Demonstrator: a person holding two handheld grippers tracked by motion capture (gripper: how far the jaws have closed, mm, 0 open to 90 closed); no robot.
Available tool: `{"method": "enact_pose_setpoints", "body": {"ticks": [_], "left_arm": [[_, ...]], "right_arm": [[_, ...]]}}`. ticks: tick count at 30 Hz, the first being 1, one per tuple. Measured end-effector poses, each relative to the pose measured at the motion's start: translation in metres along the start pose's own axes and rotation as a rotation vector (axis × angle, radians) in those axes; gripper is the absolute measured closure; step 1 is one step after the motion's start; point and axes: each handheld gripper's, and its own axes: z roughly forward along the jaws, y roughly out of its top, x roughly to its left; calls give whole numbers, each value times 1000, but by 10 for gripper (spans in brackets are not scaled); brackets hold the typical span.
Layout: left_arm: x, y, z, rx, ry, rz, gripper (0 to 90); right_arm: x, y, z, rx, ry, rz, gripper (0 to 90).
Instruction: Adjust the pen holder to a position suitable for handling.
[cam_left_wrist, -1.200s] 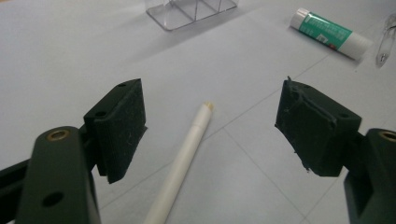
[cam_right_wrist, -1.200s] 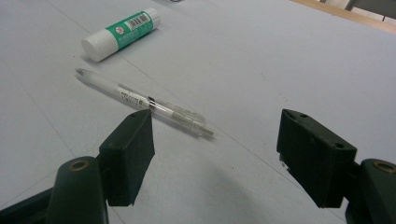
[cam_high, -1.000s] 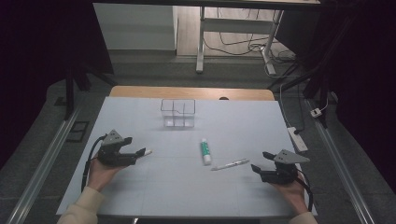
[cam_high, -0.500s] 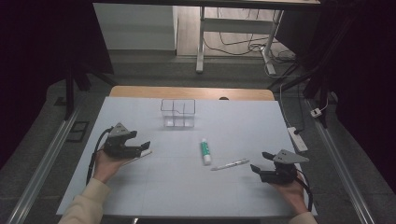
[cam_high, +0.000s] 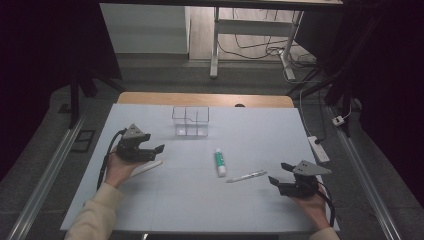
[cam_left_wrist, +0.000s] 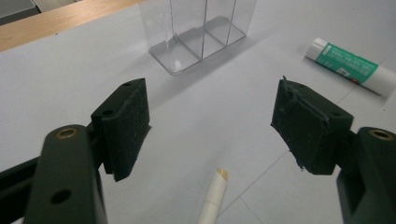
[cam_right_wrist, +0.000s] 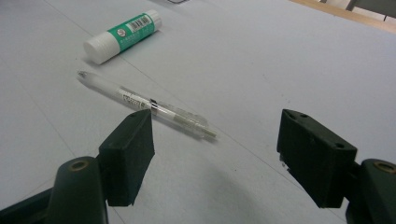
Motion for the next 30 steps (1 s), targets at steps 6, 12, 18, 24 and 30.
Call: {"method": "enact_pose_setpoints", "body": {"ticks": [6,12,18,24,30], "left_arm": [[1,3,8,10,7,-3,297],[1,5,13,17,13,-2,344],[1,19,18,38,22,35,385],[5,34,25,24,32,18,417],[14,42,35,32,46,7,498]], "right_arm": [[0,0,0,-5,8,-4,269],[0,0,0,-3,8,-5,269],[2,0,-3,-11,10,-5,270],[2,0,-4,-21,14,-6,272],[2,1,-5,-14,7,-11,272]]}}
